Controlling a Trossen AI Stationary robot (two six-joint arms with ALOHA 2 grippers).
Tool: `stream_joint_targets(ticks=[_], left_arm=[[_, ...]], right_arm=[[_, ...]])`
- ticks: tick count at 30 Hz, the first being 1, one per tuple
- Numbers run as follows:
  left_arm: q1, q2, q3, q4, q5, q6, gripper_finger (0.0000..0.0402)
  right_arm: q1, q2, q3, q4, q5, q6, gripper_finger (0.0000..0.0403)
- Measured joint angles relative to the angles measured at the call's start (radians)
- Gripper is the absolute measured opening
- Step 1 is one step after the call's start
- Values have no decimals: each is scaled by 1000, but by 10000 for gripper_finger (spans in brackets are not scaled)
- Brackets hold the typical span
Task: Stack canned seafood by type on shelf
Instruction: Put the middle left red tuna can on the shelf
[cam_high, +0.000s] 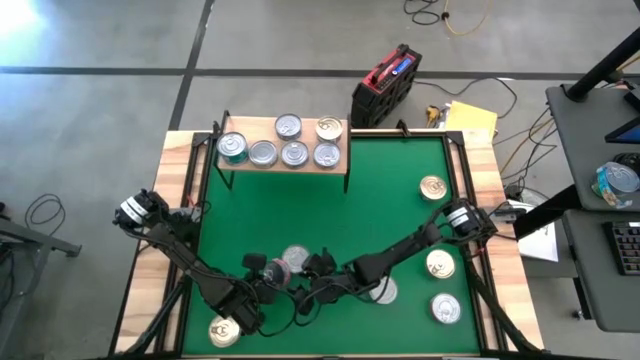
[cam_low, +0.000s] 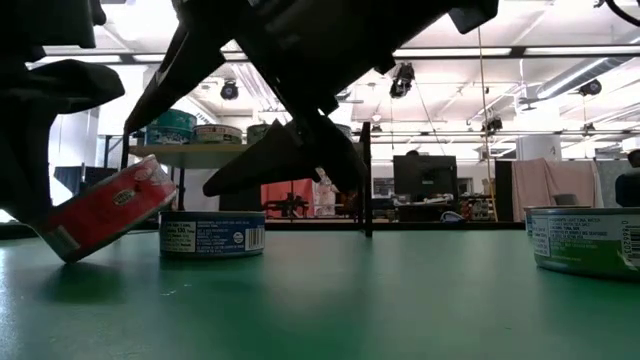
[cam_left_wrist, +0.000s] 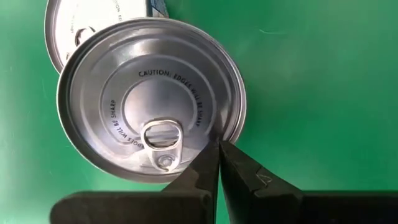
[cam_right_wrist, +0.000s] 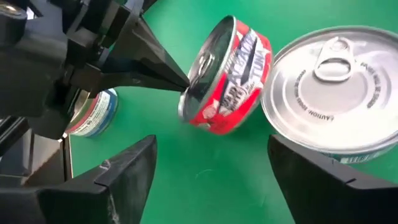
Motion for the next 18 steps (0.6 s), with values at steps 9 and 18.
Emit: stream_joint_targets(ticks=[9,18], left_arm=[[0,0,0,5,-1,-9,0],[0,22,0,12,-1,-20,0]], right_arm=[[-51,1,1,13,3,-96,316],[-62,2,1,45,-6,-119,311]])
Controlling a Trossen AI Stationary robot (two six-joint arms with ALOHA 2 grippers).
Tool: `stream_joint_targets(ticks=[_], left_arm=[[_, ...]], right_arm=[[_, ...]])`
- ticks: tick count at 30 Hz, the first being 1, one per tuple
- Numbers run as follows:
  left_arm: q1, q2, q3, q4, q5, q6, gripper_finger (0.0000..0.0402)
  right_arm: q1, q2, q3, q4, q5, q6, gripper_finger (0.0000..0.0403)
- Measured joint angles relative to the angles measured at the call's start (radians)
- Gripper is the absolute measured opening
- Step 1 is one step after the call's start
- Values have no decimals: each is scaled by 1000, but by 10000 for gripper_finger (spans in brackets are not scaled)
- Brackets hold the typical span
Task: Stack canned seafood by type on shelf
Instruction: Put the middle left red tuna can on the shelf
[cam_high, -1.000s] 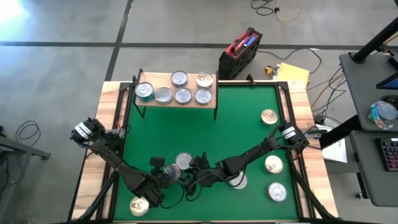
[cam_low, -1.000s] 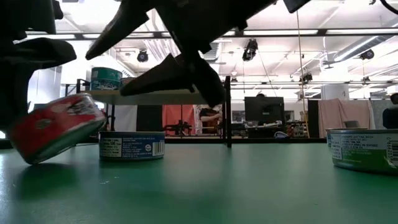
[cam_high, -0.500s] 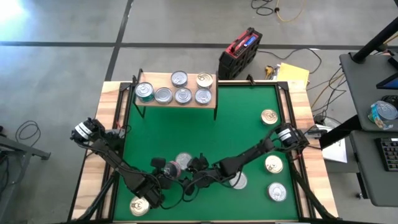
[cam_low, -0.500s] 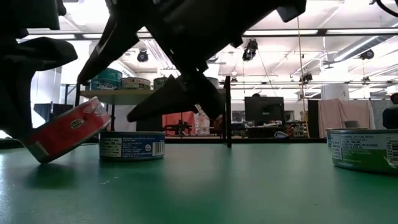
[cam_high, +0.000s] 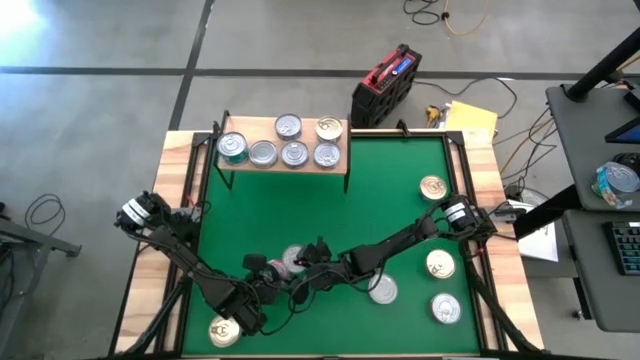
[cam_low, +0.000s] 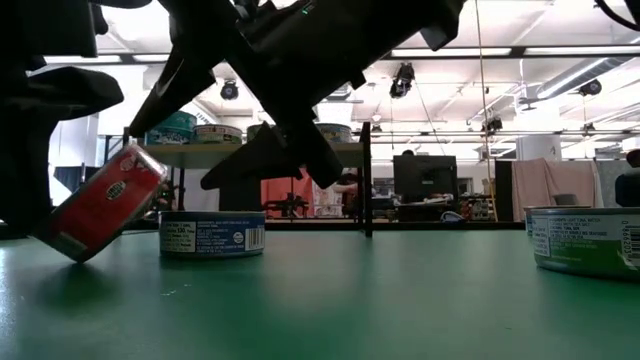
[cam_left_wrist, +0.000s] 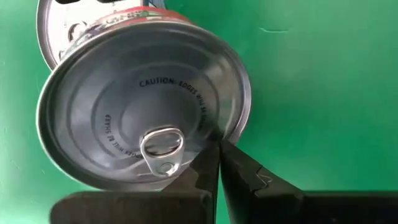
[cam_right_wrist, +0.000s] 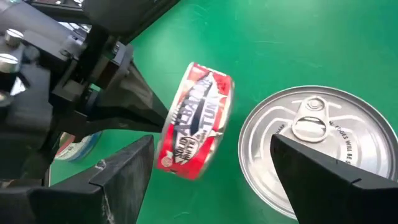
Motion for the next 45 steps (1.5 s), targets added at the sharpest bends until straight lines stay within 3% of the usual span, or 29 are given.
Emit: stream_joint_targets(ticks=[8,27,33,43,45], left_arm=[[0,3,0,4,0,2,0],[0,3,0,22,-31,13,0],[0,3,0,23,-53,17,0],[0,3,0,34,-55,16,0],[0,3,0,38,-56,16,0]], right_arm=[[1,0,0,47,1,-123,322],[-8,78,33,111,-59,-152,316],[-10,78,35,110,-58,-151,280],[-22,78,35,85,-59,-116,148],[-26,77,35,72,-58,-104,141]])
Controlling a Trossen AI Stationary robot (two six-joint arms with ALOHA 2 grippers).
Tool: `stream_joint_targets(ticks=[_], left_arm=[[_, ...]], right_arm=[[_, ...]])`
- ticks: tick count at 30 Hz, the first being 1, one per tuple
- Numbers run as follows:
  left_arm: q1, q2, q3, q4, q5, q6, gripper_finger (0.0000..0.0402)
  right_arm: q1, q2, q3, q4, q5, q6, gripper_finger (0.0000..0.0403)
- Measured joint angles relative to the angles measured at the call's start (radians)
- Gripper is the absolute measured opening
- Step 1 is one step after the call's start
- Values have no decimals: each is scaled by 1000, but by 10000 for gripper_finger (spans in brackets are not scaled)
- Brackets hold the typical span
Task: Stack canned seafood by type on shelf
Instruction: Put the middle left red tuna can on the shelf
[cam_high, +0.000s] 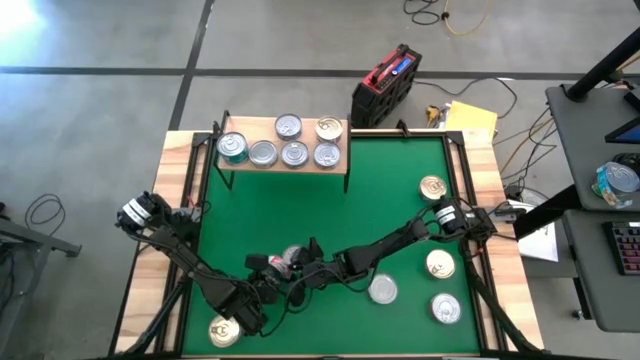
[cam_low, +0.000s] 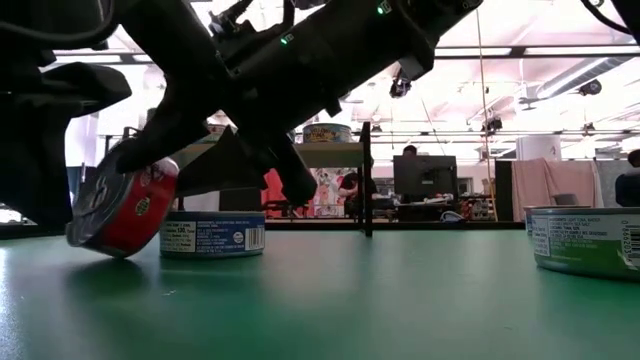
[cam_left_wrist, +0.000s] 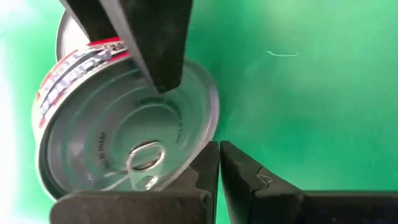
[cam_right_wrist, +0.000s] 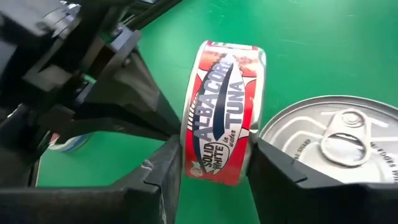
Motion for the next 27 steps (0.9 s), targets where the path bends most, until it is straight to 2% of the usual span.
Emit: stream_joint_targets(ticks=[6,12,15,22,27], left_arm=[[-8,0,1,7,0,1,0],[-74,-34,49,-40,-19,3,0],[-121,-52,89,-94,-89,3,0],[-212,-61,195,-238,-347,-20,0],[-235,-63,198,-246,-375,21,0]], right_arm=[[-2,-1,1,-8,4,3,141],[-7,-36,0,-47,-31,-12,141],[-13,-79,0,-115,-47,-19,141],[-11,-172,-2,-274,-111,-54,141],[-1,-248,-18,-406,-85,-63,141]])
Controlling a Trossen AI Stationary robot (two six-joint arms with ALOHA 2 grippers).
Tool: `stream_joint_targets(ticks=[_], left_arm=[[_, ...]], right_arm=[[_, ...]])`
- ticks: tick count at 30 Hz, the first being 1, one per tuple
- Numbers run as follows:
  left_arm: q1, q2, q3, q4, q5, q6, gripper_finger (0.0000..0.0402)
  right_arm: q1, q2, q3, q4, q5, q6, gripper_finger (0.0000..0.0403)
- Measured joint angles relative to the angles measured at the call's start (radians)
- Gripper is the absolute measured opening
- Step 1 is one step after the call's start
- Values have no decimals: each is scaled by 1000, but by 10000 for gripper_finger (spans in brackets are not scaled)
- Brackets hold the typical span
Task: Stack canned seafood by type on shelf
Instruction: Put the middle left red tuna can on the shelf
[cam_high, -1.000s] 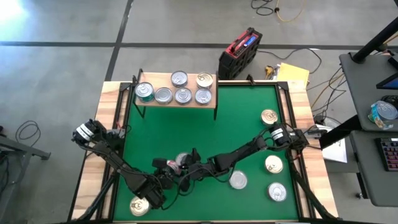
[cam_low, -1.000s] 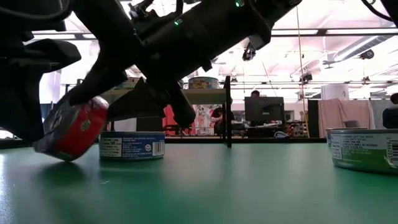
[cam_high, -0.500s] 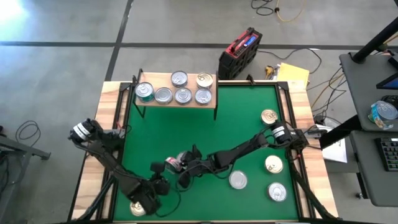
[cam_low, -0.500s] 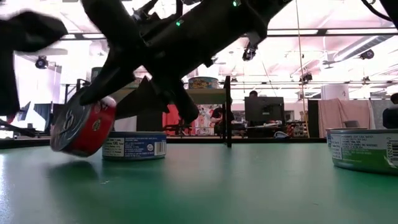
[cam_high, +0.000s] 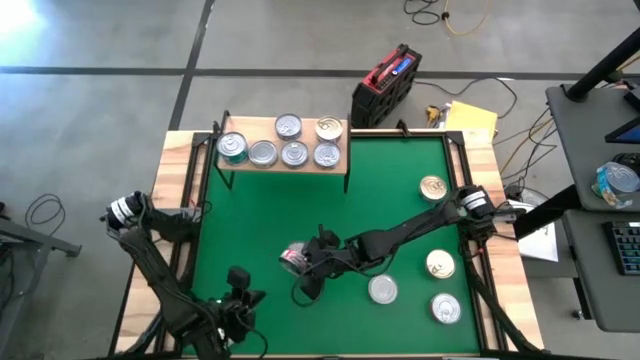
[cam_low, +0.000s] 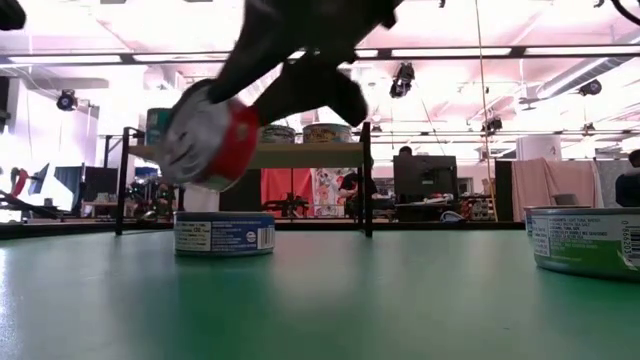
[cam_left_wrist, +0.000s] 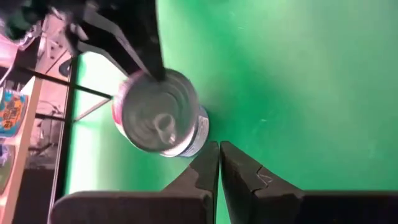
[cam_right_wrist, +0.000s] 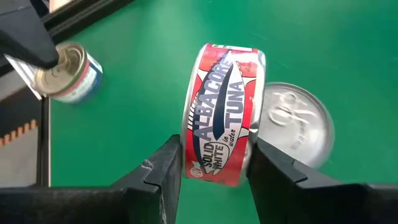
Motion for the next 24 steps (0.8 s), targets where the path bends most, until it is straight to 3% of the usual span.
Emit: stream_joint_targets(ticks=[4,8,13,20,24], left_arm=[[2,-6,-49,54,4,10,0],[8,-14,-107,257,54,132,0],[24,-27,-179,512,100,316,0],[91,-85,-260,677,114,443,0],[169,-140,-346,886,271,561,0]], right_arm=[[7,-63,-61,4,2,-14,141],[7,-149,-158,87,3,-29,141],[6,-251,-353,321,-9,-66,141],[1,-301,-617,812,-39,-134,141],[-5,-301,-682,948,-42,-173,141]])
